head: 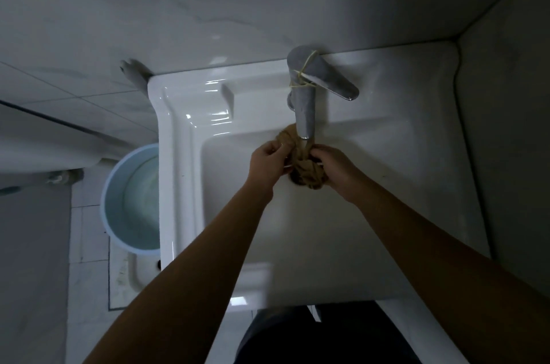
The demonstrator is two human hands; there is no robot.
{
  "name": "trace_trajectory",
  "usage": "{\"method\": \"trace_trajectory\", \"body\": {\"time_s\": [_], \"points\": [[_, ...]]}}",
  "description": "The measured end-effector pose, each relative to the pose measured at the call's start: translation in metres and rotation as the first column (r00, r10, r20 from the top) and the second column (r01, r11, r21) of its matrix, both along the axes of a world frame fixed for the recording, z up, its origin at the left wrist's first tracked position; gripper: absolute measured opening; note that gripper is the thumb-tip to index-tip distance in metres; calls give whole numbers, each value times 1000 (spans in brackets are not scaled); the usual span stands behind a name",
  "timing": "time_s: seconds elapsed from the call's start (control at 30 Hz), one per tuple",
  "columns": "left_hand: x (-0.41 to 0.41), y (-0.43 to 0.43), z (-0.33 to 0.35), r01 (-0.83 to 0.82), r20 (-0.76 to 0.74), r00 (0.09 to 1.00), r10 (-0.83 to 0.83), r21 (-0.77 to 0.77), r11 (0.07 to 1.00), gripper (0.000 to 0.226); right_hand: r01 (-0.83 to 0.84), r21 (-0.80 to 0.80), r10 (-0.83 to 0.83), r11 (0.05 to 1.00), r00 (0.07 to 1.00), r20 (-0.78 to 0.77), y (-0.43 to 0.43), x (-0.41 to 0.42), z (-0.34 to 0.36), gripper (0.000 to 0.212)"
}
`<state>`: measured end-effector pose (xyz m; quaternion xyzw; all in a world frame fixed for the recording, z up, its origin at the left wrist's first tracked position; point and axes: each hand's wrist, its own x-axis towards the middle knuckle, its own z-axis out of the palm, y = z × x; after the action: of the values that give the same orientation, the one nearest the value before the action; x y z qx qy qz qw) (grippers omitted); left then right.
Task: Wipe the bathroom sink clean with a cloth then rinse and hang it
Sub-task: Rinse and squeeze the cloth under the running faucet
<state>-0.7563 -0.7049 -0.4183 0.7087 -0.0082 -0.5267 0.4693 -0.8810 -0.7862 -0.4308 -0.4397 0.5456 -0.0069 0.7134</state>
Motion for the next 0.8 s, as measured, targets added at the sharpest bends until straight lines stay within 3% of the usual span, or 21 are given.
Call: {"method": "trace_trajectory", "body": {"time_s": [0.07, 0.17, 0.27, 0.37, 0.57, 0.73, 0.8], "points": [[-1, 2, 4, -21, 23, 1000, 21, -12, 1000, 27, -53, -134, 45, 990, 997, -62, 1, -2, 7, 24], [1, 5, 10, -53, 2, 999, 53, -28, 998, 20, -108, -320, 89, 941, 993, -76, 4, -8, 9, 41], [1, 9, 13, -65, -6, 998, 65, -33, 997, 12, -178, -489, 122, 854, 982, -145, 2, -14, 2, 26], [0, 13, 15, -64, 41, 997, 66, -43, 997, 11, -150, -547, 60, 823, 982, -178, -3, -20, -1, 8], [-3, 18, 11, -132, 136, 982, 128, 23, 991, 10, -7, -571, -69, 821, 992, -111, -5, -26, 6, 10], [-7, 14, 8, -208, 40, 978, 206, 46, 977, 20, -63, -651, -17, 756, 993, -115, 3, -25, 8, 6], [-7, 13, 9, -214, 18, 977, 213, 43, 976, 24, -44, -636, -12, 770, 996, -84, 3, -23, 9, 4]]}}
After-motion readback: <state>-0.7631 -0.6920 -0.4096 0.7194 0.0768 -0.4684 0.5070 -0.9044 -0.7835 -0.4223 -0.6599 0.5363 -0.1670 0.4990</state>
